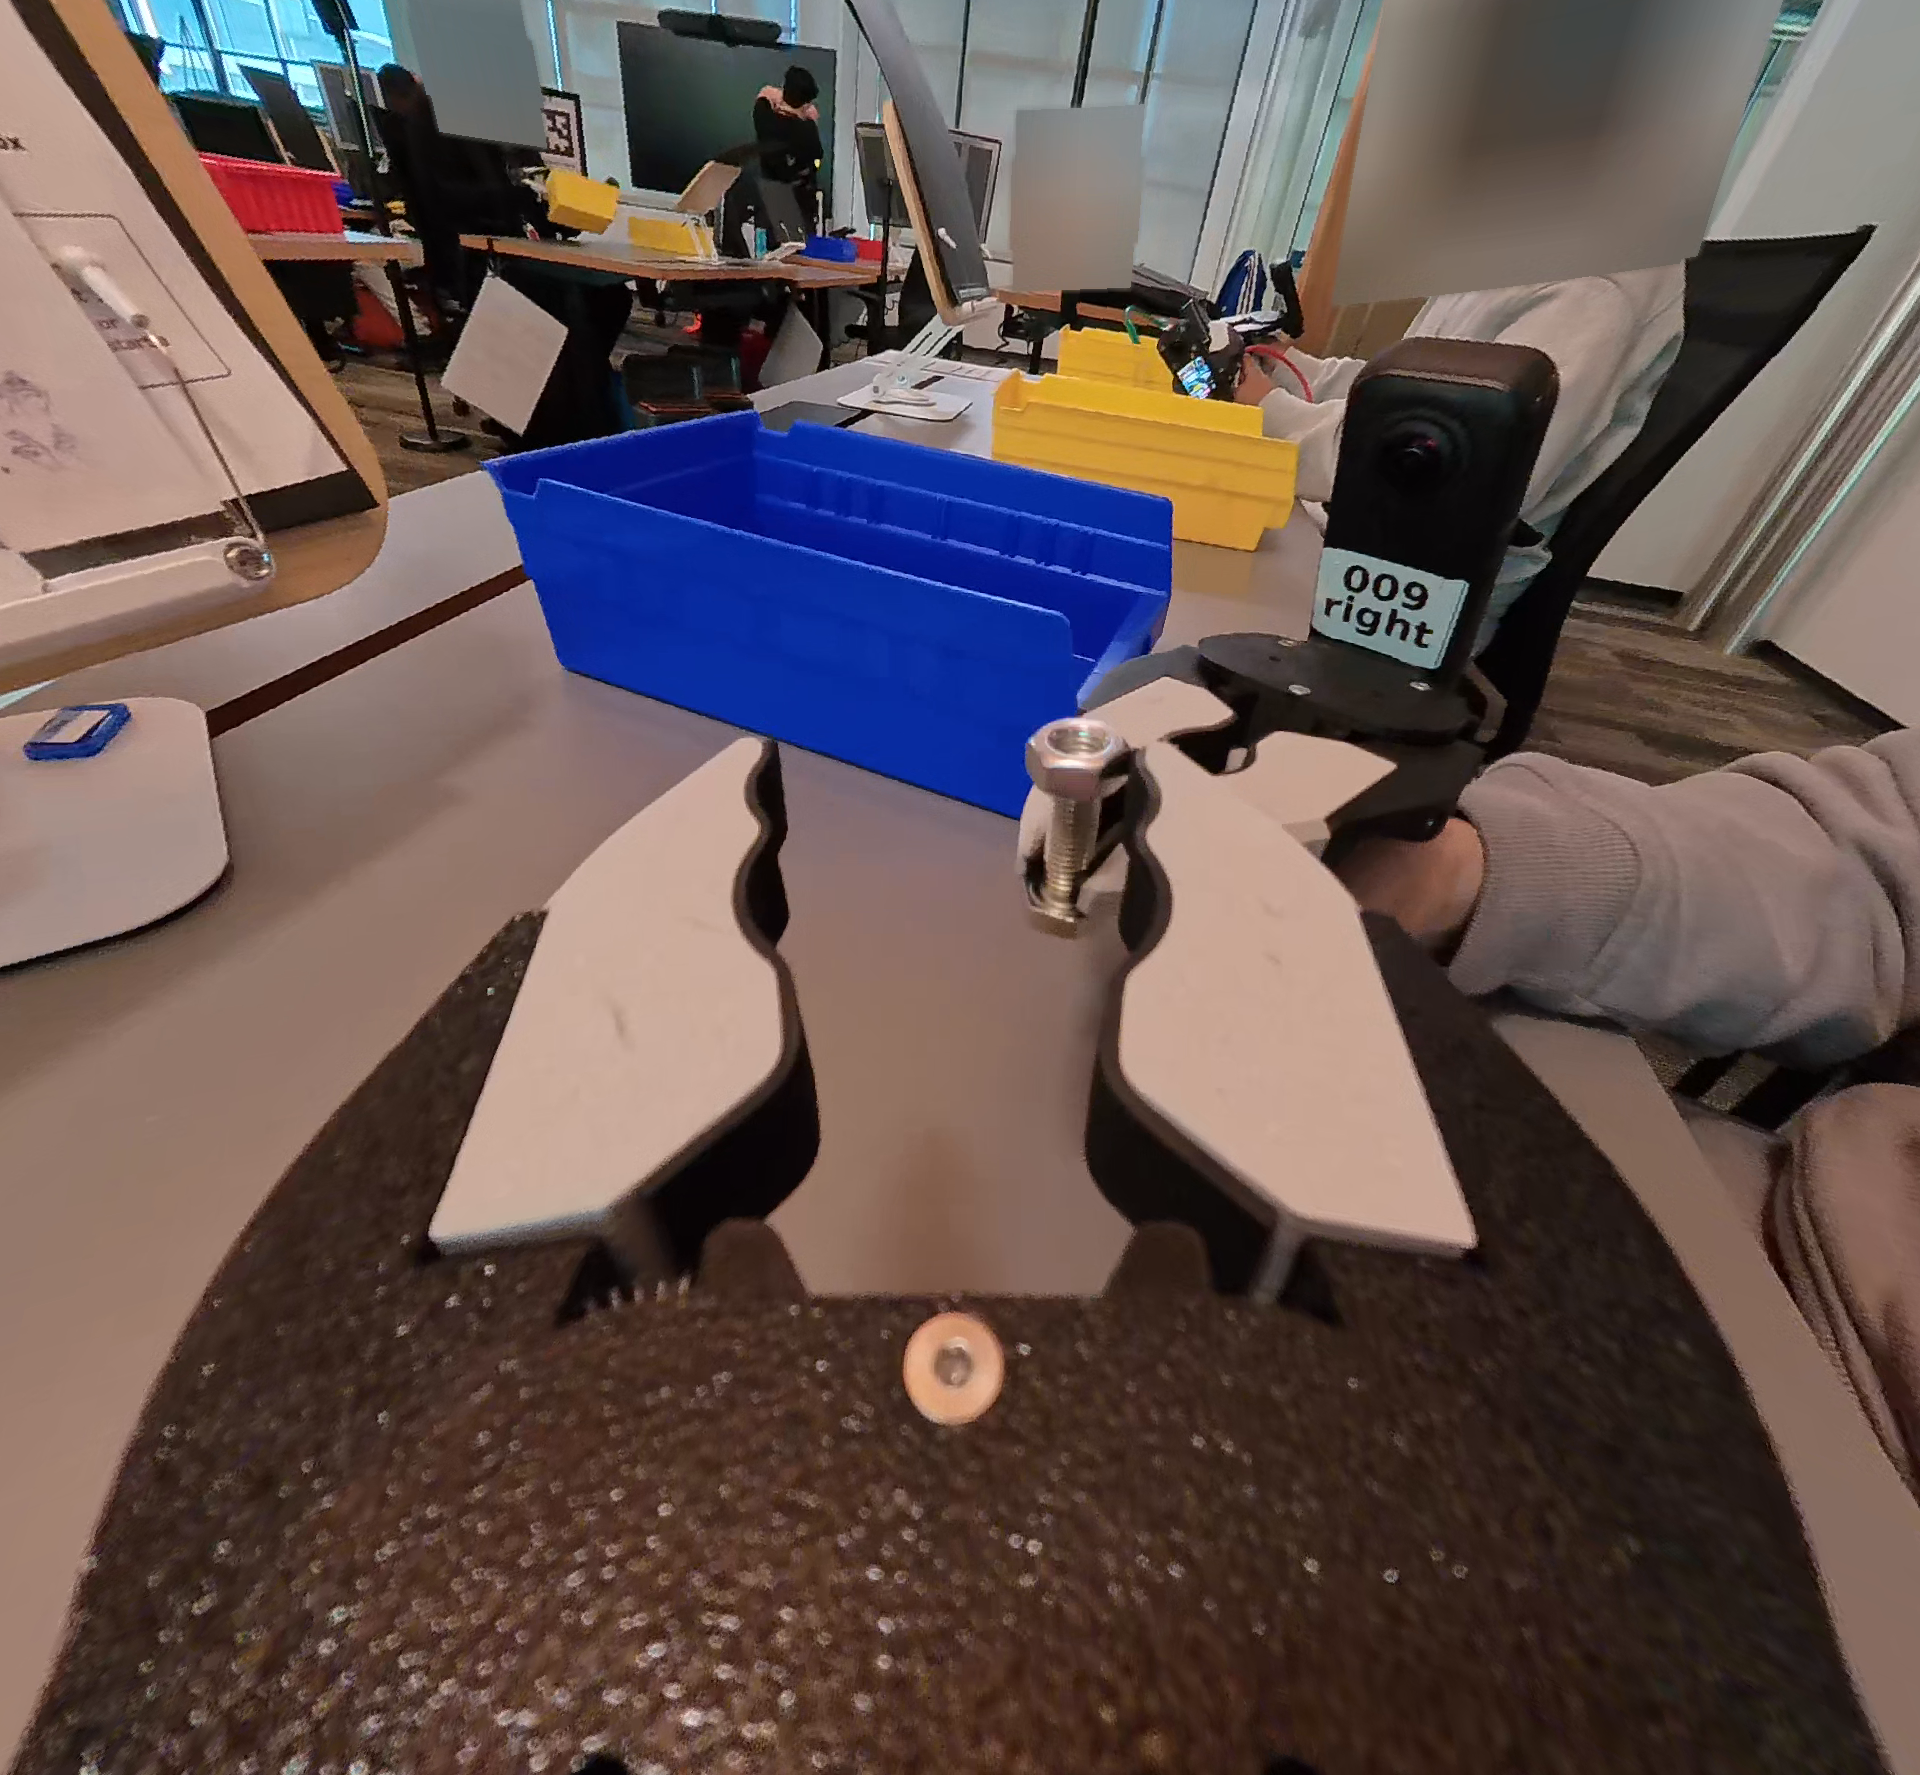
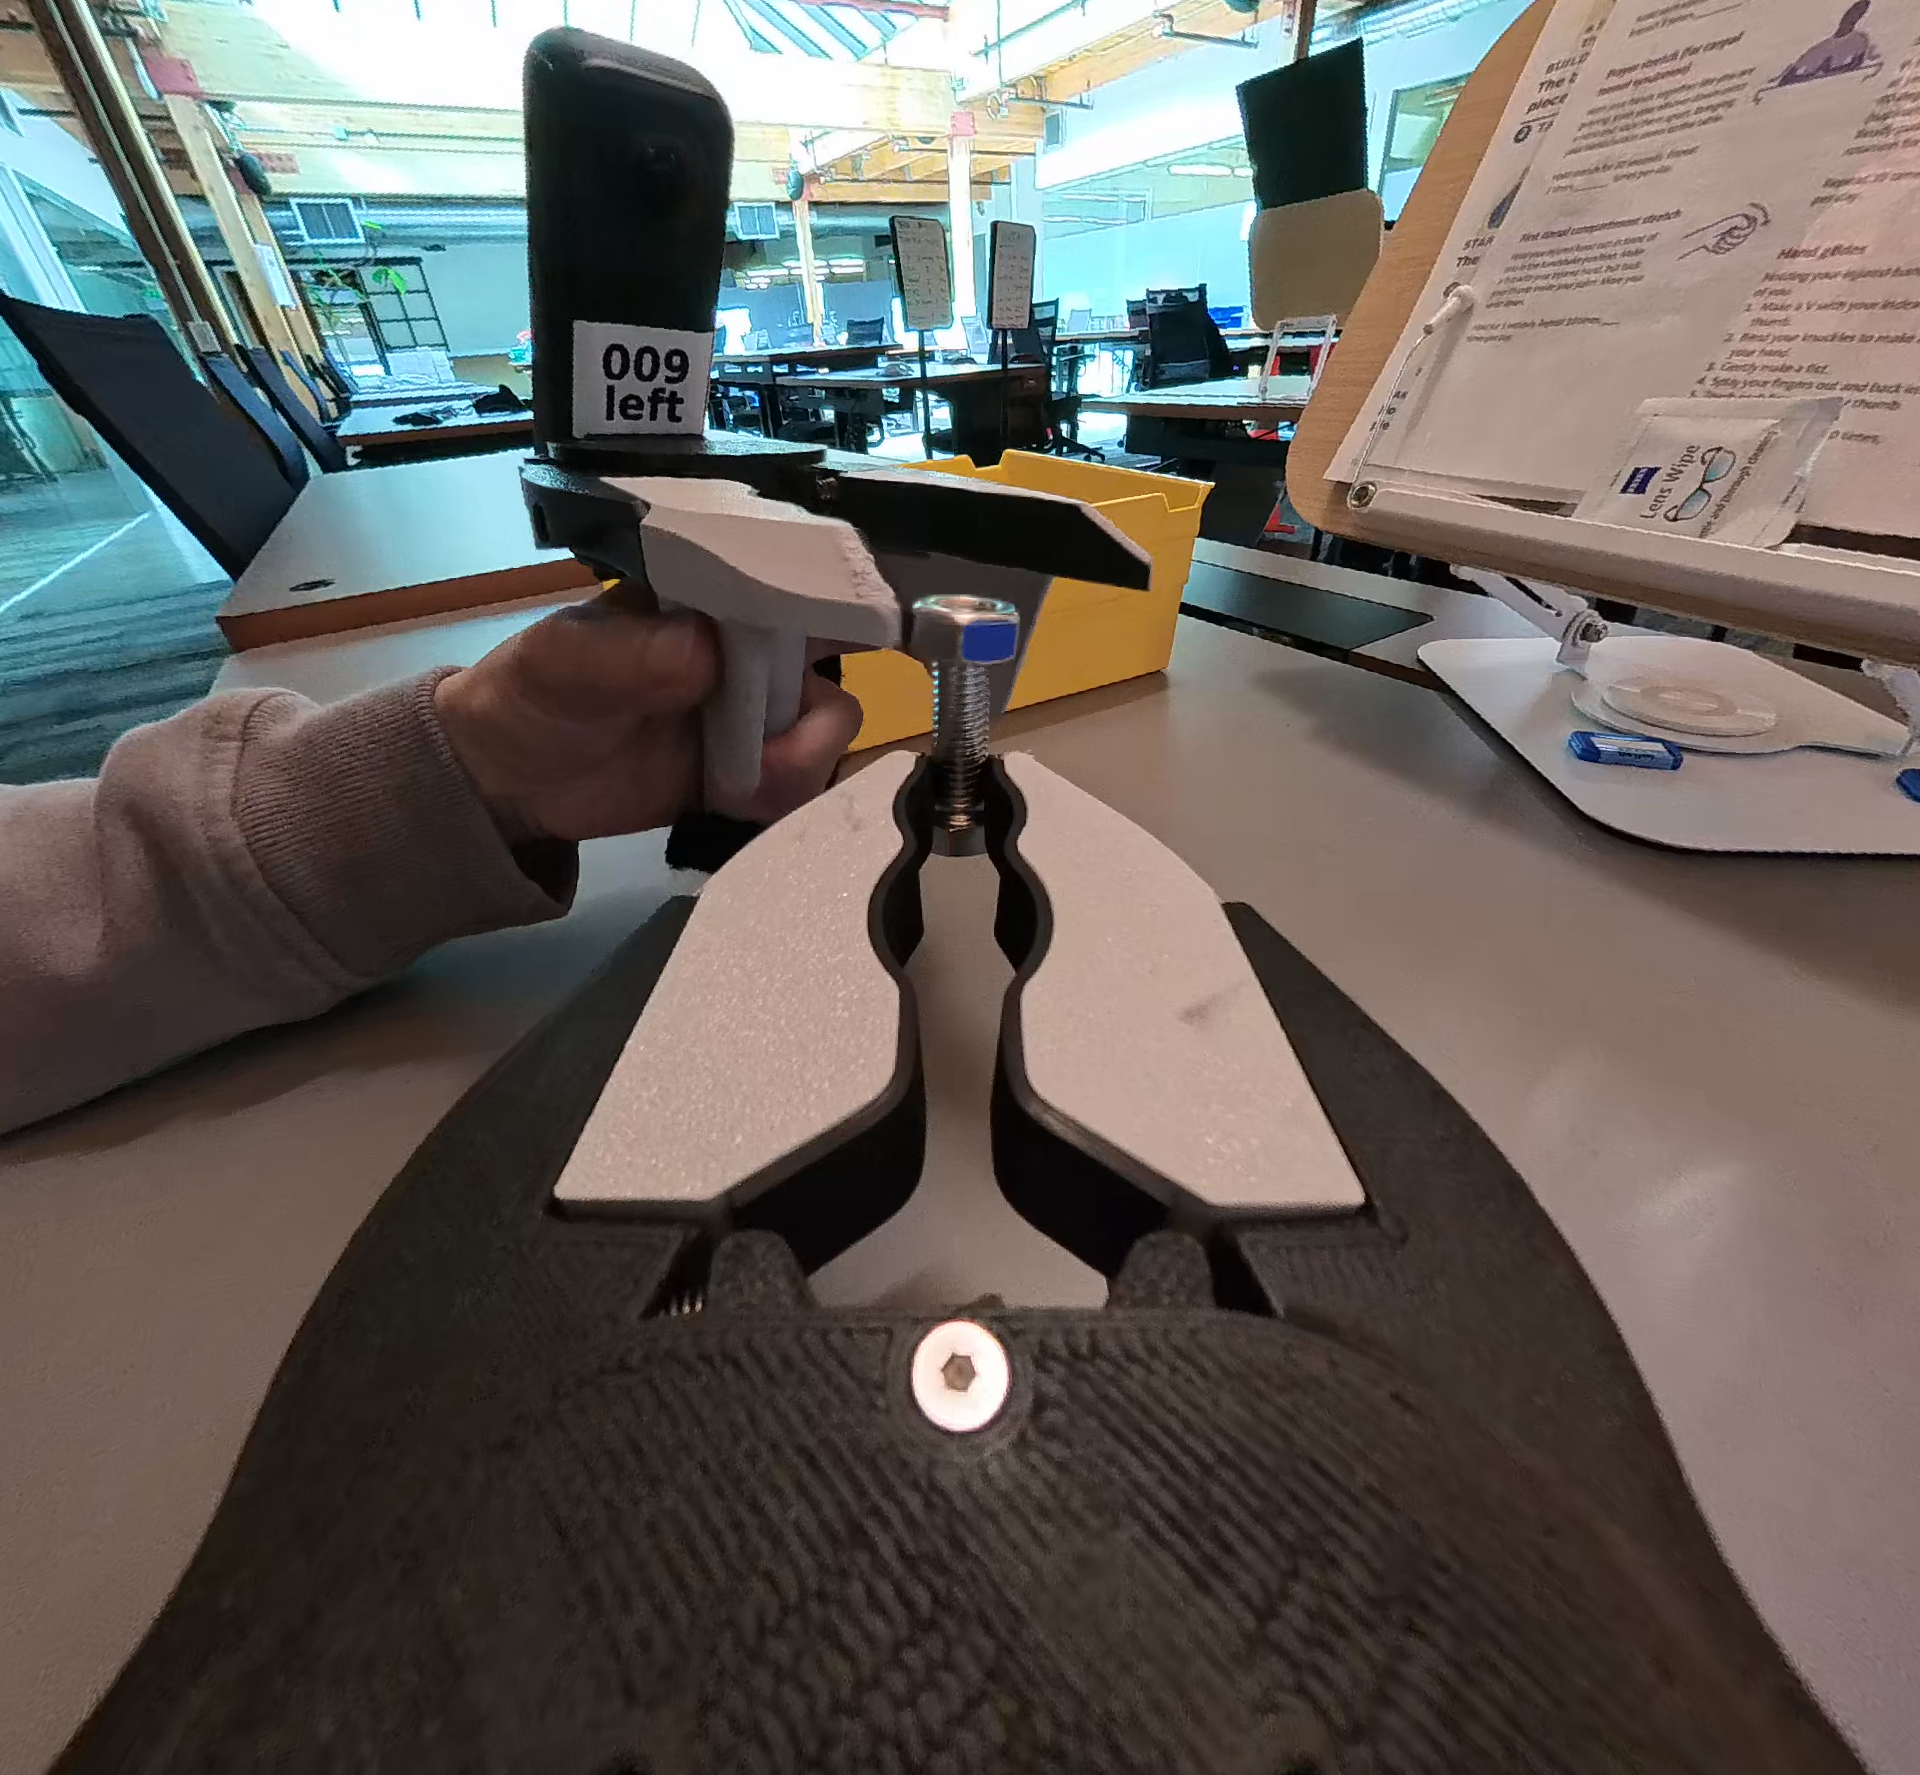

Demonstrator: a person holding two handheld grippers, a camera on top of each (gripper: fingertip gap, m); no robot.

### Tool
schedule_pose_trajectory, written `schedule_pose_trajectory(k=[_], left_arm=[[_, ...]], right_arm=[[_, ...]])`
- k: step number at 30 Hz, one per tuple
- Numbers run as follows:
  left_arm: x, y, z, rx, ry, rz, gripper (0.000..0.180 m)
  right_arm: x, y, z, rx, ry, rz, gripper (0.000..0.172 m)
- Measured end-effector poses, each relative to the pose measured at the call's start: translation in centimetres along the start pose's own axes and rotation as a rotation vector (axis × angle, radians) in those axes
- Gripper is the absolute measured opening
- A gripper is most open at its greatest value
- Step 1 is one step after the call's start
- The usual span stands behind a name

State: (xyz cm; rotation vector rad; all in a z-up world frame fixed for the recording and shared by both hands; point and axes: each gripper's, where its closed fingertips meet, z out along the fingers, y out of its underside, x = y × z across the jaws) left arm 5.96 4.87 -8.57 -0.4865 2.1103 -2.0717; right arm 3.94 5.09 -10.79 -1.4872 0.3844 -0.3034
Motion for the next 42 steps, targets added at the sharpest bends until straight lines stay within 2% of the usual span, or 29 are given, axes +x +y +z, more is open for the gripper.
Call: schedule_pose_trajectory(k=[5,11,17,25,28,32,40,42], left_arm=[[-1.3,-0.4,-1.2,0.019,-0.055,-0.006,0.056],[1.6,-0.8,0.4,0.052,0.080,-0.015,0.046],[1.2,-0.1,0.8,0.010,0.024,0.017,0.042],[-1.0,0.0,-0.8,-0.006,-0.057,0.012,0.045],[0.2,-0.8,-0.5,0.051,0.007,-0.013,0.047],[1.2,-0.3,0.7,0.027,0.035,0.000,0.048],[-1.2,0.2,-0.5,-0.004,-0.077,0.001,0.047],[-1.2,-0.1,-0.9,0.013,-0.063,-0.015,0.047]], right_arm=[[0.2,-0.2,-0.1,0.015,0.005,0.015,0.009],[0.1,0.0,0.0,0.005,0.004,0.004,0.009],[0.2,-0.1,-0.1,0.009,0.009,0.006,0.009],[0.6,-0.1,-0.2,0.012,0.027,0.011,0.009],[0.3,-0.1,-0.1,0.010,0.017,0.011,0.009],[0.2,0.0,0.0,0.006,0.012,0.011,0.009],[0.6,-0.4,-0.3,0.035,0.011,0.059,0.009],[0.7,-0.5,-0.3,0.039,0.013,0.067,0.009]])
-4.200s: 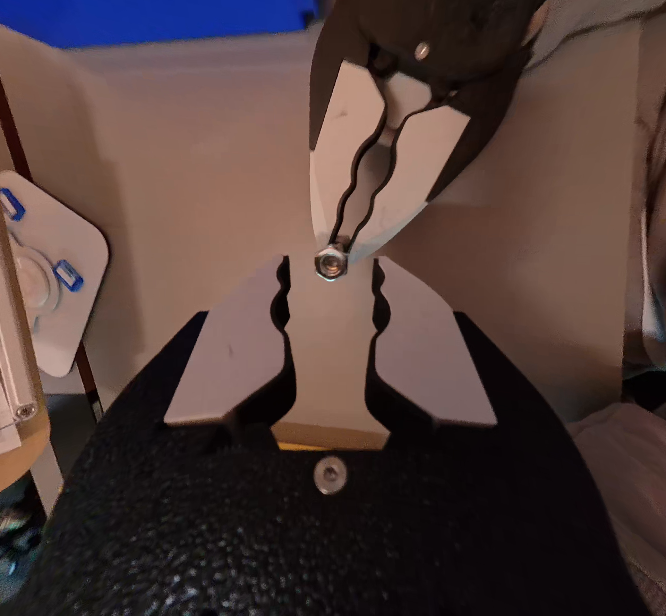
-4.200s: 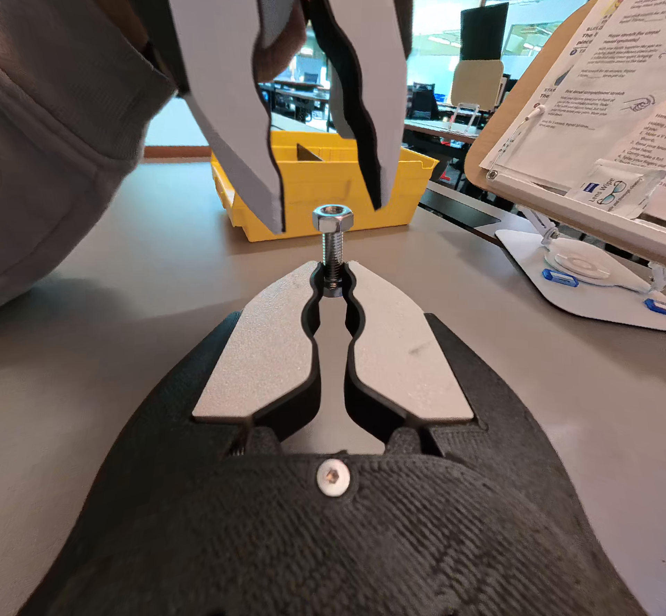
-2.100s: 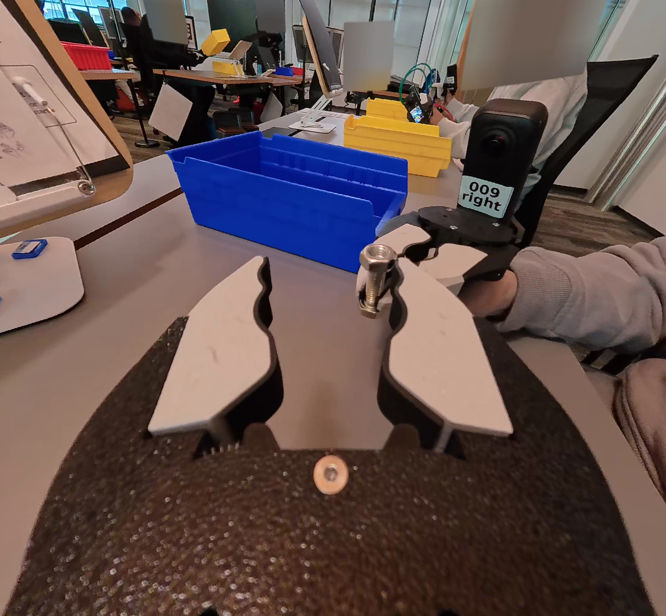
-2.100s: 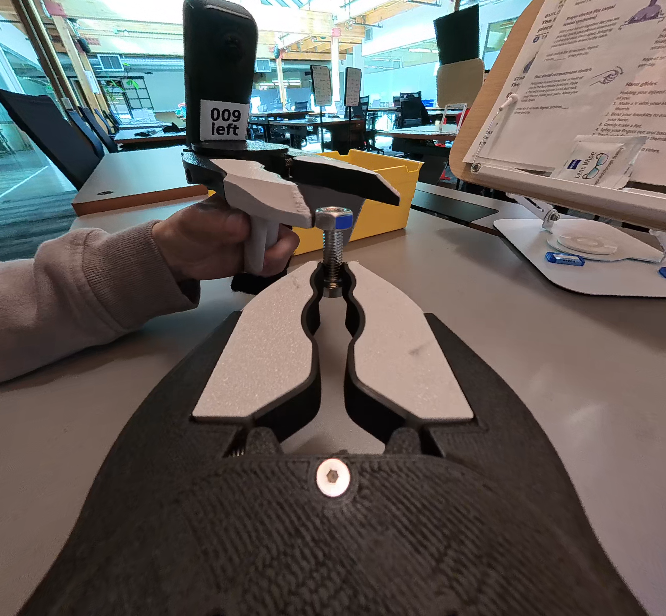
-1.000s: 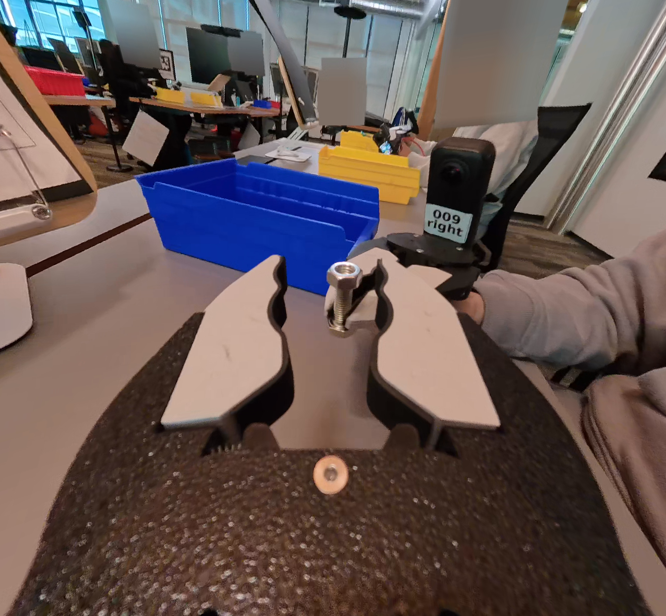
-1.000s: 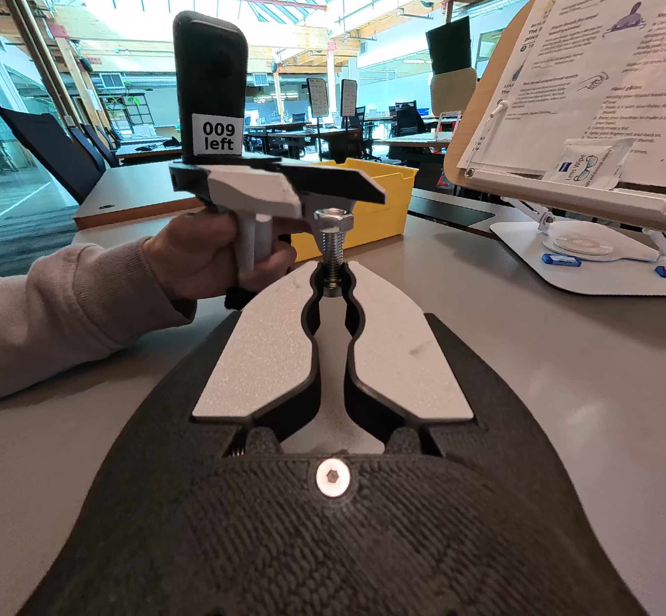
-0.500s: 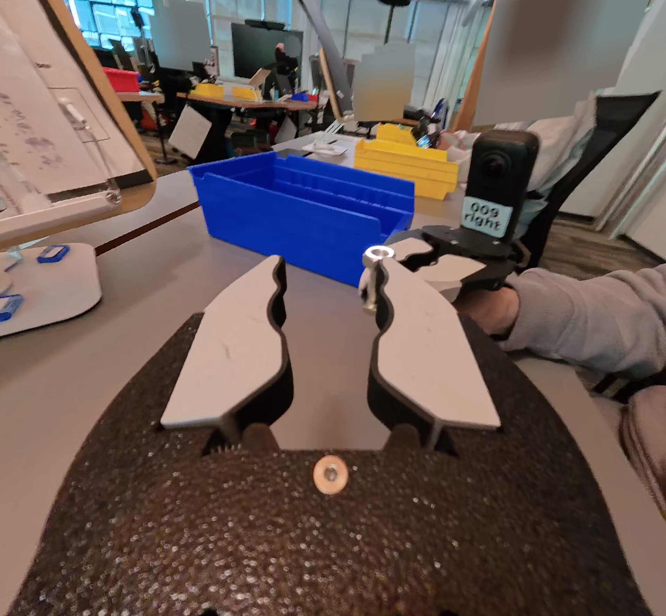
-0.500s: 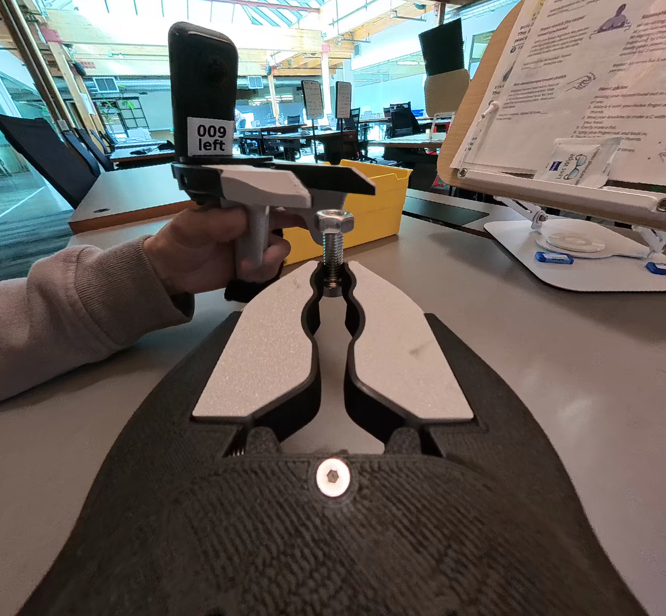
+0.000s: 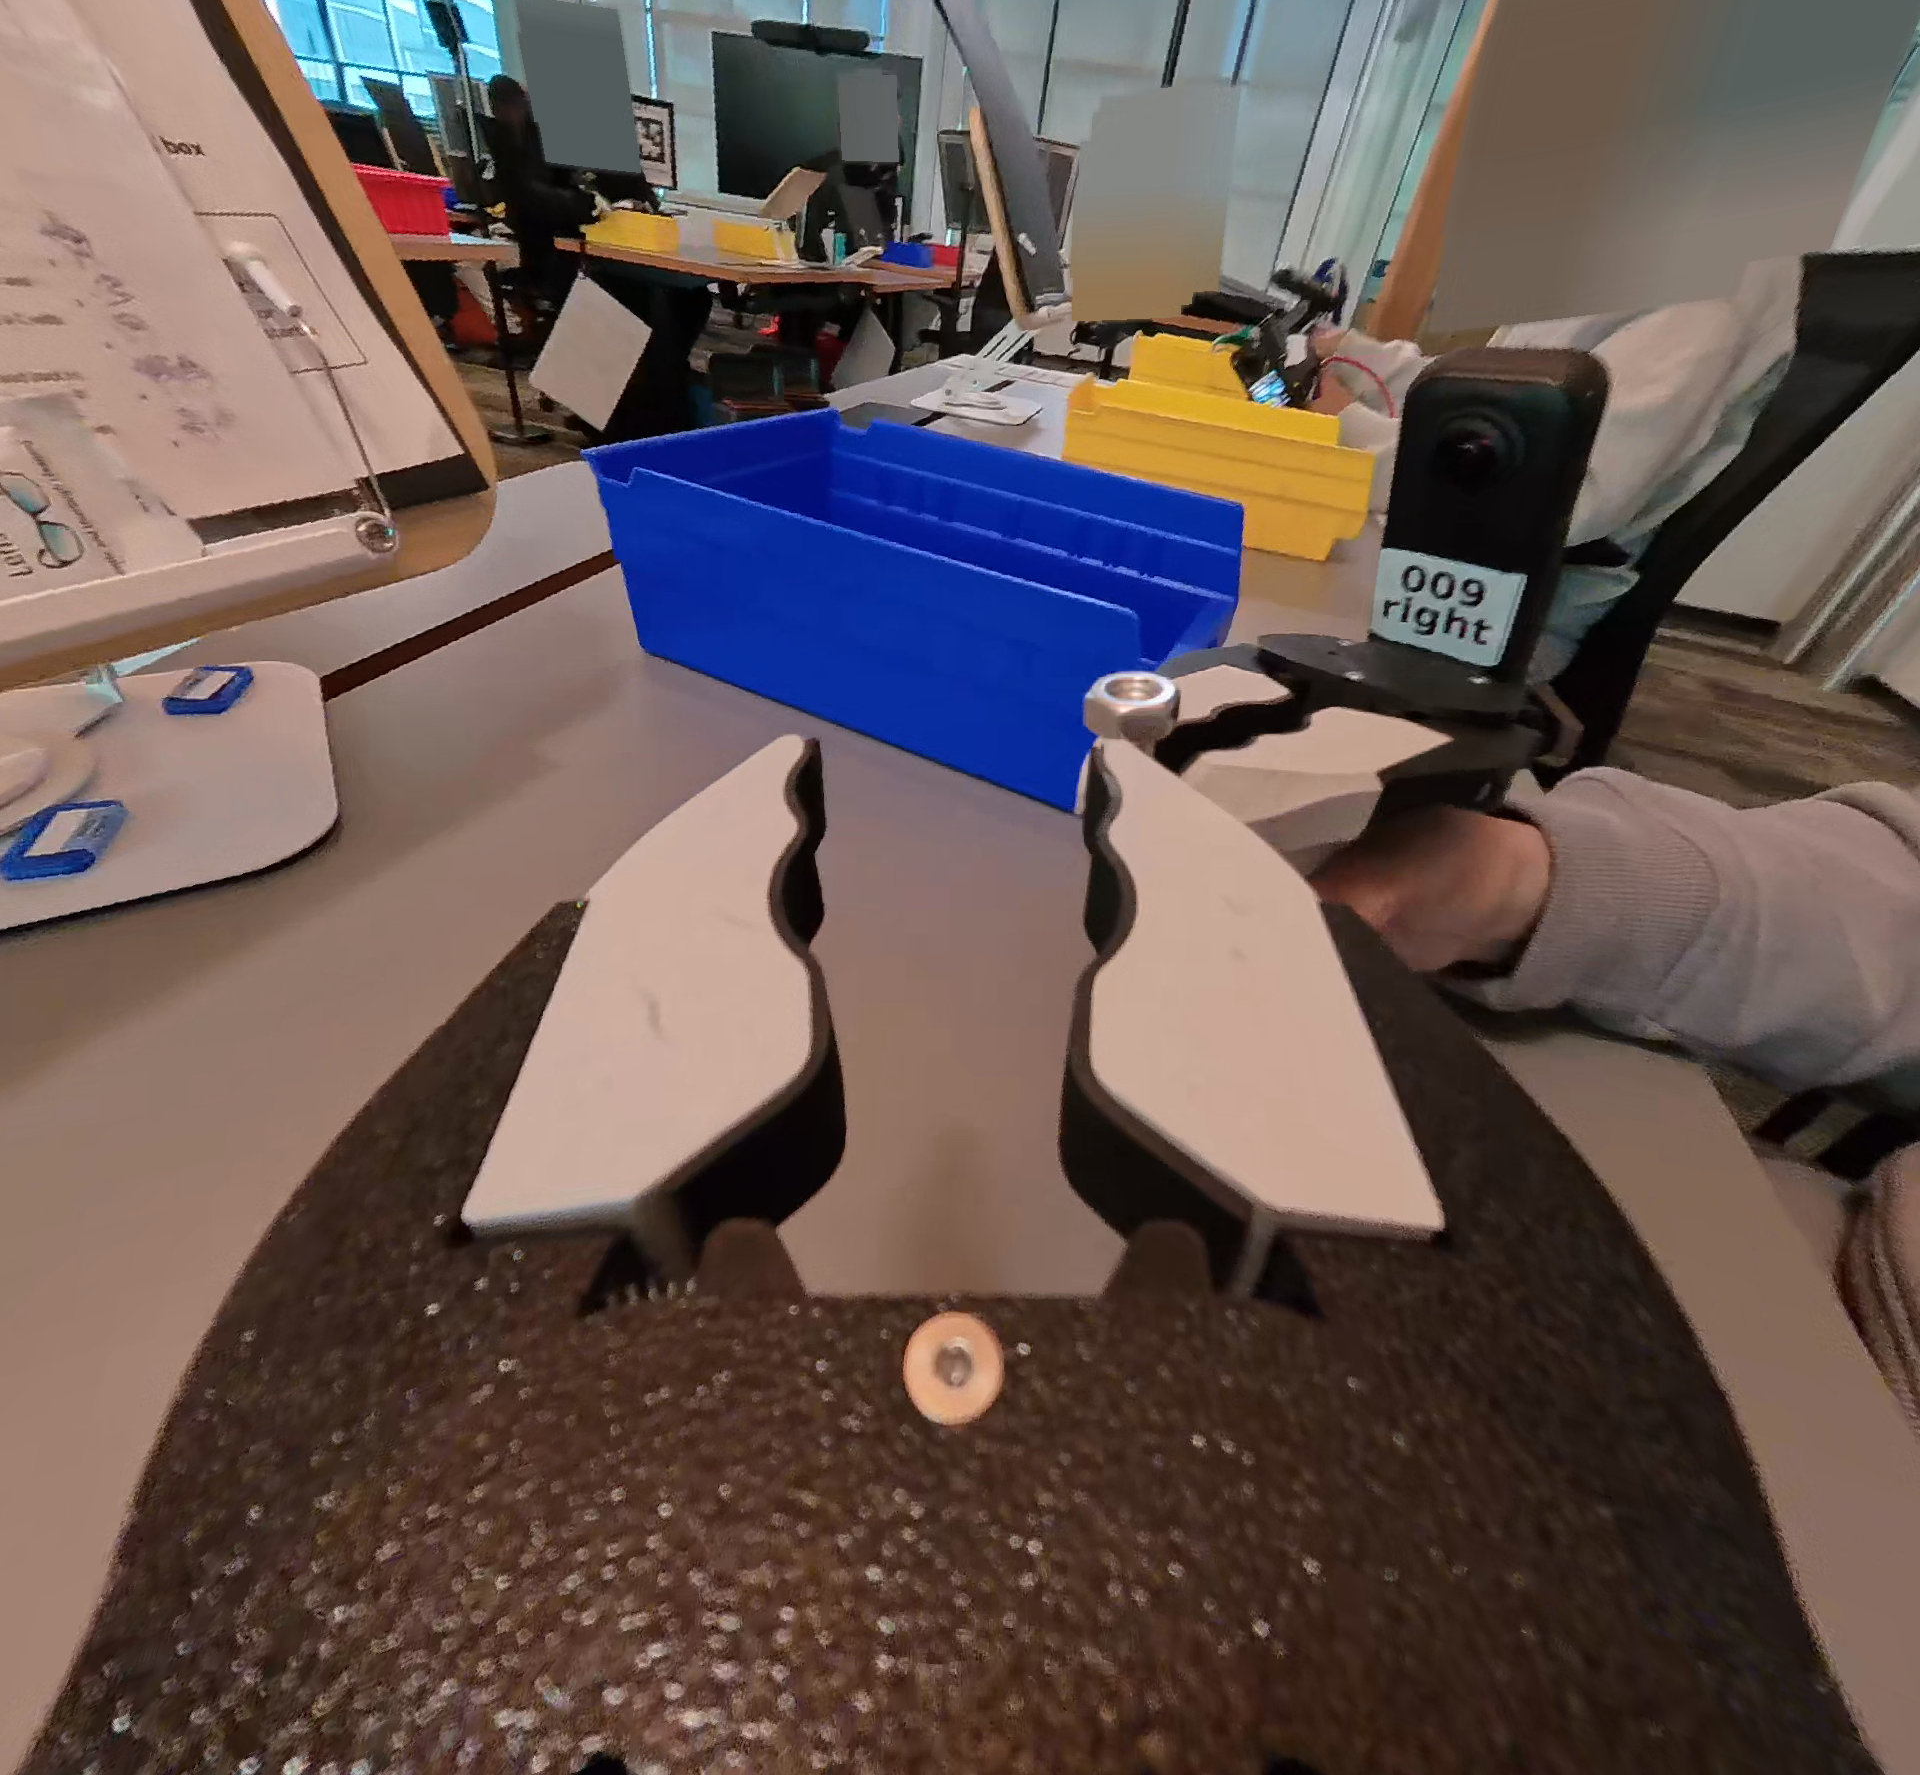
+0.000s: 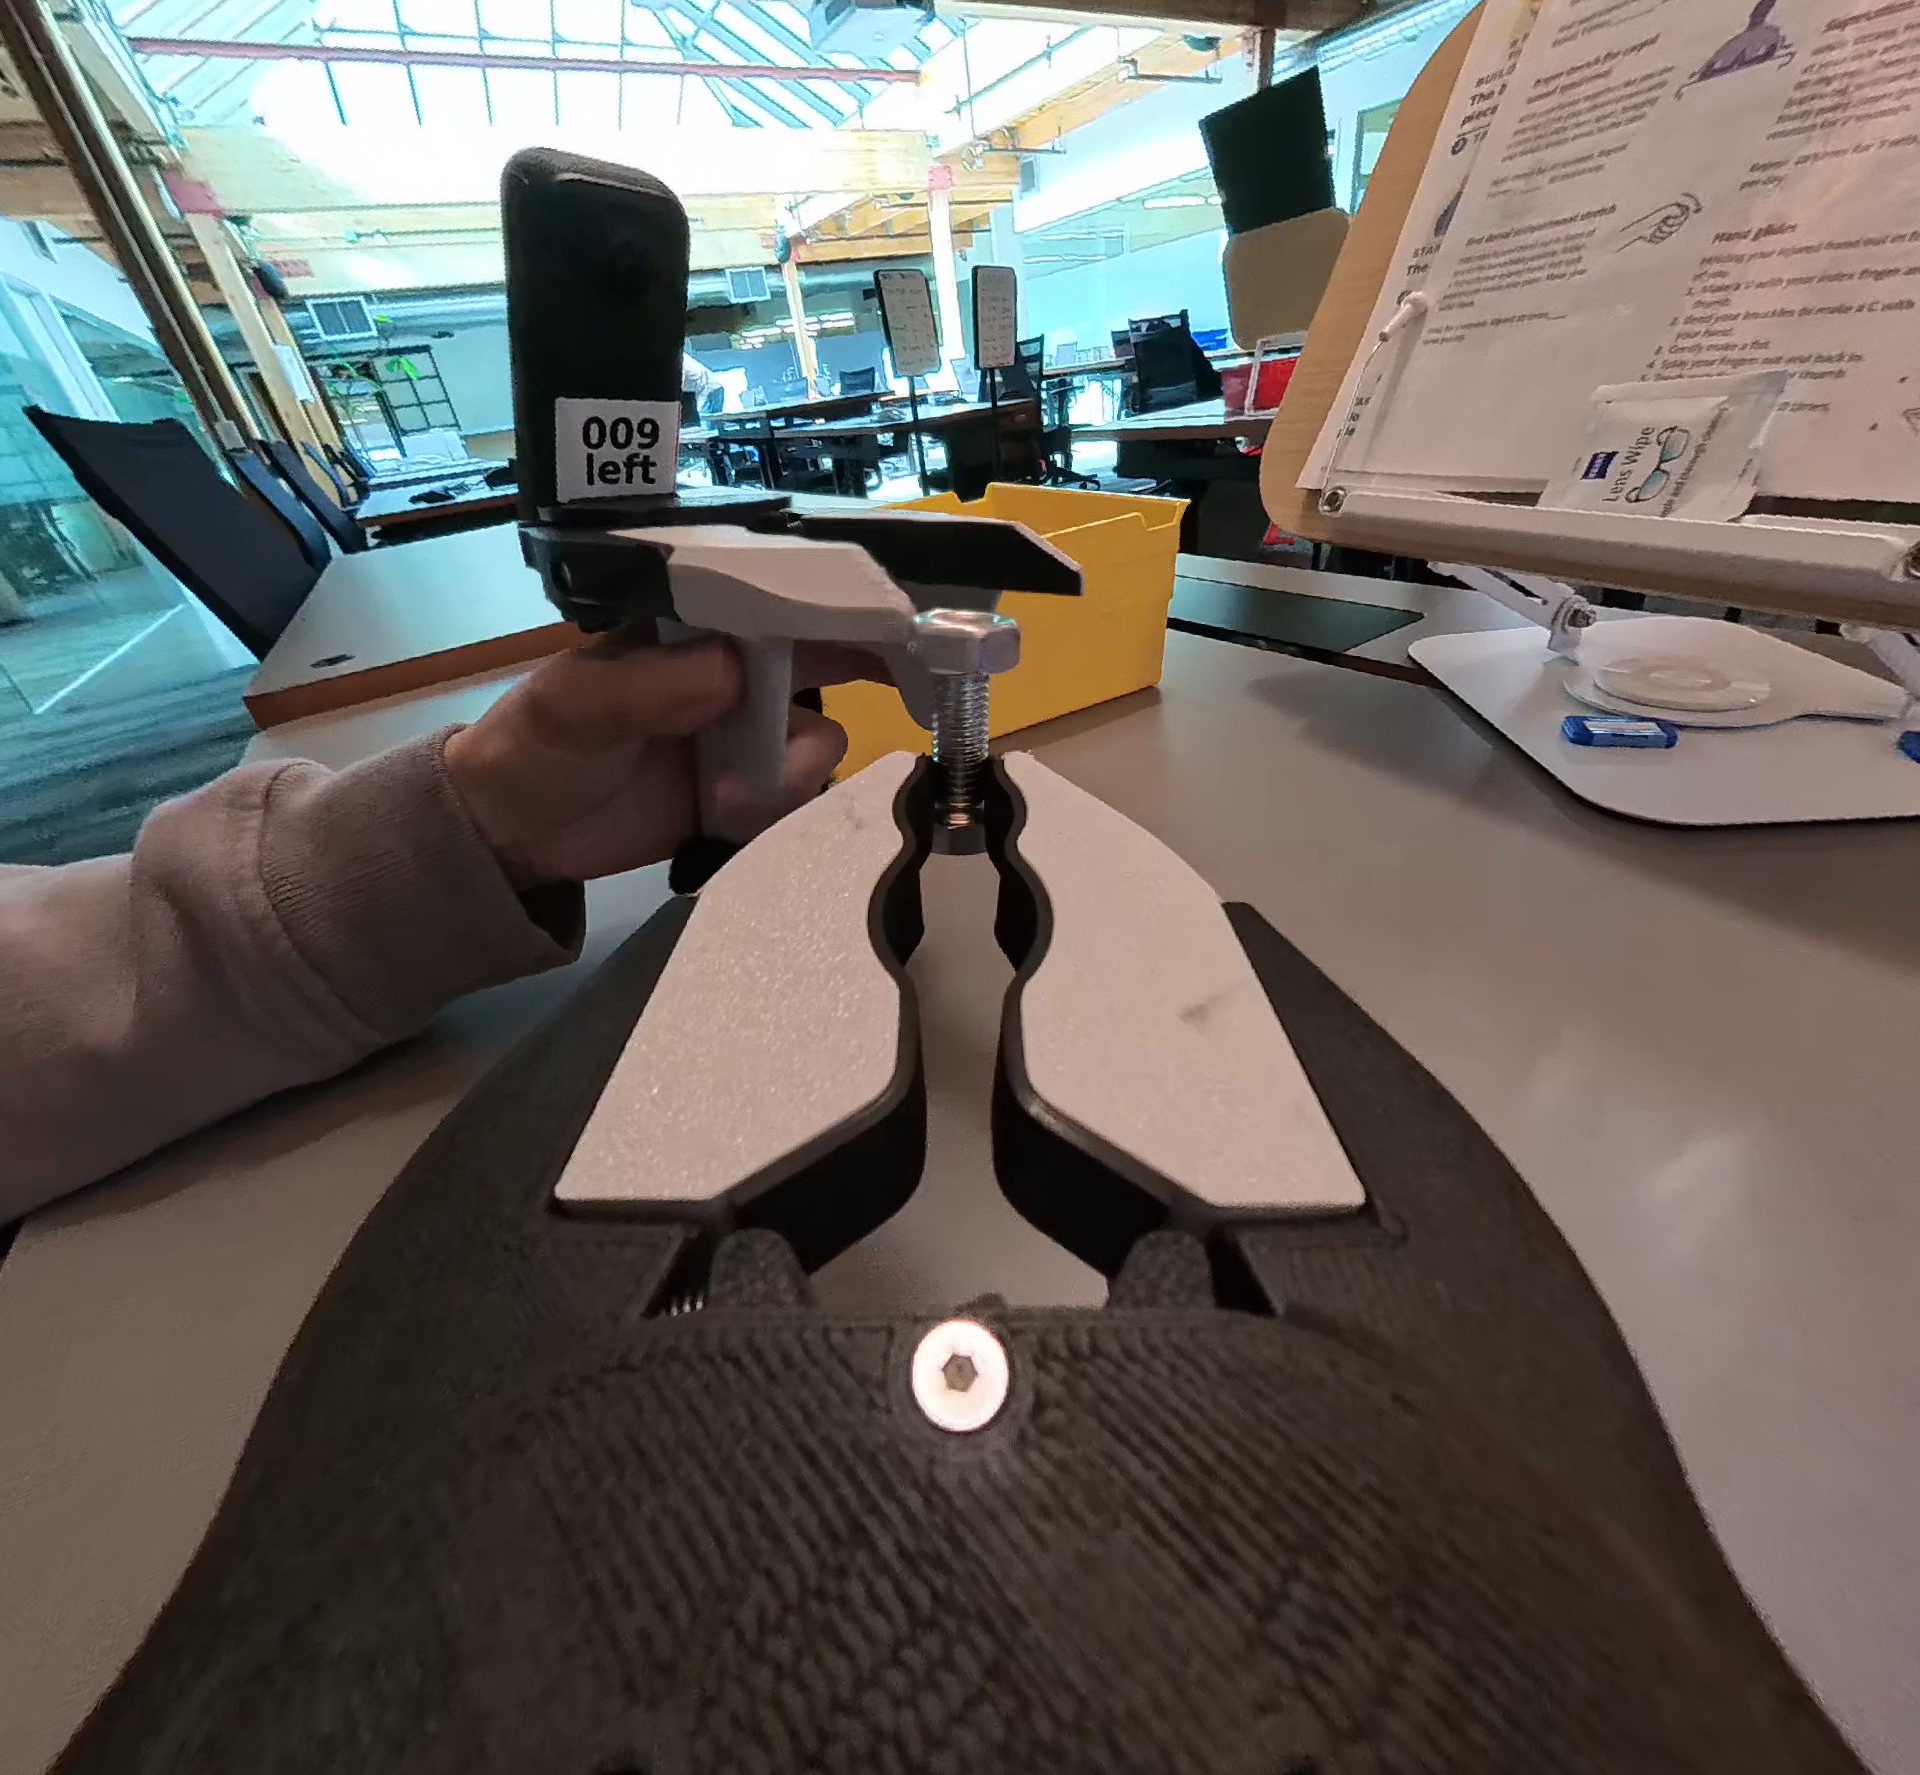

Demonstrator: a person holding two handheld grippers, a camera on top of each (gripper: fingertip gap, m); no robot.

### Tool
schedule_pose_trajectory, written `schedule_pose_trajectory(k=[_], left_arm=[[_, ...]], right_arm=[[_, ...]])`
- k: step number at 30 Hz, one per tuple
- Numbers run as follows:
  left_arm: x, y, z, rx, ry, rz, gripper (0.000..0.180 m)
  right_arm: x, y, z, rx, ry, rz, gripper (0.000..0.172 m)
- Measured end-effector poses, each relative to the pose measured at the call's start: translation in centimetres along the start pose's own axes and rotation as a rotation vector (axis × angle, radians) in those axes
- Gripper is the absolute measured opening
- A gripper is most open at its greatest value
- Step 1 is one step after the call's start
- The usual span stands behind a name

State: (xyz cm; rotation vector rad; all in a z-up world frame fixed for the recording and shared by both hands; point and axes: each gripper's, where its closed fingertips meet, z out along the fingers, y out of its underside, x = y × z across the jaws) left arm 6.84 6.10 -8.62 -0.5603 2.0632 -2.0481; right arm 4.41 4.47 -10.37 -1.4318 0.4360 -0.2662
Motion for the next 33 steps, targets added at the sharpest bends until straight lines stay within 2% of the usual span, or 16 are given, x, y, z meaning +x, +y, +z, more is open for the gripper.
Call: schedule_pose_trajectory(k=[3,7,11,17,22,26,31,33], left_arm=[[1.2,-0.8,0.4,0.053,0.065,-0.025,0.051],[2.2,-0.4,1.5,0.051,0.096,-0.046,0.051],[1.7,0.2,1.8,0.021,0.068,-0.058,0.050],[-1.2,0.0,-0.3,0.025,-0.051,-0.053,0.043],[1.0,-1.4,0.4,0.124,0.075,-0.105,0.051],[2.2,-0.2,1.9,0.062,0.105,-0.100,0.053],[1.0,0.1,1.5,0.051,0.060,-0.108,0.052],[-0.5,0.3,0.7,0.048,-0.013,-0.106,0.047]], right_arm=[[-0.1,0.1,0.1,-0.005,-0.002,-0.006,0.009],[-0.3,0.2,0.2,-0.013,-0.006,-0.015,0.009],[-0.2,0.2,0.1,-0.010,-0.002,-0.015,0.009],[0.1,-0.3,-0.1,0.016,0.003,0.013,0.009],[-0.1,-0.1,0.0,0.006,-0.001,0.004,0.009],[0.0,-0.1,0.0,0.004,0.001,0.005,0.009],[0.1,-0.1,0.0,0.009,0.006,0.007,0.009],[0.1,-0.3,-0.1,0.022,-0.004,0.020,0.009]])
